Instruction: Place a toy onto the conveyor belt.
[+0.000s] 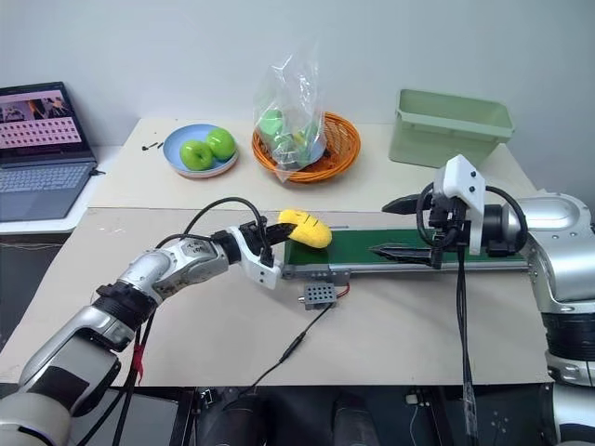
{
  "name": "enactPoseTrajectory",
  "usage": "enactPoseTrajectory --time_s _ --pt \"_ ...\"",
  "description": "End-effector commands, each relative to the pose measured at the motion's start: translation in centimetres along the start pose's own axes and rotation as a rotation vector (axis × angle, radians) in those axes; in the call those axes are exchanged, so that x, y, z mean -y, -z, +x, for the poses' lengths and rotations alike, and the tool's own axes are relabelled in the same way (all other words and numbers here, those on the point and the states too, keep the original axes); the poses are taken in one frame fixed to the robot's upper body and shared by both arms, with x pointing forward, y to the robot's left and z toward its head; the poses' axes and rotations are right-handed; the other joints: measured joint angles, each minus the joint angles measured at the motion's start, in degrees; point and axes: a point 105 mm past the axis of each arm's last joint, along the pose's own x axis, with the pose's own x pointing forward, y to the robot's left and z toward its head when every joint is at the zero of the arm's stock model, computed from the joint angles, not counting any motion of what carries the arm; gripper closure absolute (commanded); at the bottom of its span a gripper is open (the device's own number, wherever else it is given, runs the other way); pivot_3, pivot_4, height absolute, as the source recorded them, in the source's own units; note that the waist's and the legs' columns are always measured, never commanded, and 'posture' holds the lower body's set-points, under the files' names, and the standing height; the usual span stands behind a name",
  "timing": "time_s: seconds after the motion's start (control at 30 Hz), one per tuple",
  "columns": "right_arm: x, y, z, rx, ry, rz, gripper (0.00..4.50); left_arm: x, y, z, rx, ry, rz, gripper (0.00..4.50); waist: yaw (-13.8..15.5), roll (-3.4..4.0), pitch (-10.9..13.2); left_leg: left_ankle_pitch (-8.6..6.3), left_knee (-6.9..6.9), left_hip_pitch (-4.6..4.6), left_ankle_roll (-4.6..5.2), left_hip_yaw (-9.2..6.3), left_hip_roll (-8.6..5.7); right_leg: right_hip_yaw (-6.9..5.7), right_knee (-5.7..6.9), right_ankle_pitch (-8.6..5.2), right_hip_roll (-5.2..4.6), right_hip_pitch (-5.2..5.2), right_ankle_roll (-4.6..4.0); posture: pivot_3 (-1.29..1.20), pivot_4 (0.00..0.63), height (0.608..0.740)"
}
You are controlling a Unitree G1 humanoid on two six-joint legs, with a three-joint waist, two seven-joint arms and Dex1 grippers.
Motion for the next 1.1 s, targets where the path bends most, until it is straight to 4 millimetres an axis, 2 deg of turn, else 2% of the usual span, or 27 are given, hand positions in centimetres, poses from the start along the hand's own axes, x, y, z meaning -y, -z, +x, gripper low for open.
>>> enactPoseTrajectory --time_s 0.03,0.27,0.43,0.67,0.7,0.8,0.87,1.0,1.03,1.1 --pt "0.2 -1.6 -0.9 0.028 0.032 -0.055 0.0 -1.8 0.2 0.5 0.018 -0.051 0.003 4.49 0.0 0.0 0.0 0.0 0.01 0.0 0.0 0.0 0.0 0.0 -0.01 0.0 0.0 0.0 0.0 0.0 0.15 0.74" --pt "-0.1 -1.5 -0.9 0.02 0.018 -0.048 0.0 -0.6 0.0 0.3 0.025 -0.015 -0.026 4.49 0.0 0.0 0.0 0.0 0.01 -0.02 0.0 0.0 0.0 0.0 0.02 0.01 0.0 0.0 0.02 0.0 0.15 0.74" --pt "0.0 -1.4 -0.7 0.013 0.015 -0.047 0.0 0.1 -0.2 0.1 0.03 -0.004 -0.073 2.9 0.0 0.0 0.0 0.0 0.01 0.0 0.0 0.0 0.0 0.0 0.02 0.01 0.0 0.01 0.02 0.0 0.15 0.74" --pt "0.3 -1.3 -0.6 0.005 0.015 -0.051 0.0 -1.3 -1.6 0.2 0.069 -0.024 -0.117 0.29 0.1 0.0 0.0 0.0 0.02 -0.01 0.0 0.0 0.0 0.0 0.03 0.01 0.0 0.01 0.02 0.0 0.15 0.74" --pt "0.3 -1.3 -0.7 0.002 0.016 -0.052 0.0 -2.4 -1.8 0.2 0.072 -0.05 -0.15 0.09 0.1 0.0 0.0 0.0 0.02 0.0 0.0 0.0 0.0 0.0 0.02 0.01 0.0 0.01 0.02 0.0 0.15 0.74" --pt "0.4 -1.3 -0.7 -0.003 0.018 -0.054 0.0 -4.7 -2.1 -0.1 0.073 -0.092 -0.268 0.09 0.0 0.0 0.0 0.0 0.02 -0.01 0.0 -0.01 0.01 0.0 0.04 0.01 0.0 0.01 0.02 0.0 0.15 0.74" --pt "0.5 -1.3 -0.7 -0.004 0.018 -0.055 0.0 -5.4 -2.0 -0.5 0.06 -0.095 -0.371 0.09 0.0 0.0 0.0 0.0 0.04 -0.02 0.0 -0.01 0.01 0.0 0.06 0.02 0.0 0.01 0.02 0.0 0.15 0.74" --pt "0.6 -1.3 -1.0 -0.009 0.021 -0.058 0.0 -5.9 -1.2 -2.3 0.035 -0.06 -0.809 0.09 -0.3 0.02 0.0 0.0 0.05 0.01 0.0 -0.01 0.02 0.01 0.06 0.01 0.02 0.01 0.02 0.0 0.15 0.74" --pt "0.6 -1.3 -1.0 -0.01 0.021 -0.058 0.0 -5.9 -1.1 -2.6 0.031 -0.052 -0.874 0.09 -0.5 0.02 0.0 0.0 0.05 0.02 0.0 -0.02 0.05 0.02 0.14 0.01 0.03 0.02 0.02 0.0 0.15 0.74" --pt "0.8 -1.4 -1.0 -0.01 0.026 -0.064 0.0 -6.0 -2.1 -4.0 0.11 0.03 -1.128 0.09 -0.7 0.01 0.0 0.0 0.06 0.04 0.0 -0.04 0.06 0.02 0.1 0.01 0.04 0.01 0.03 0.0 0.15 0.74"
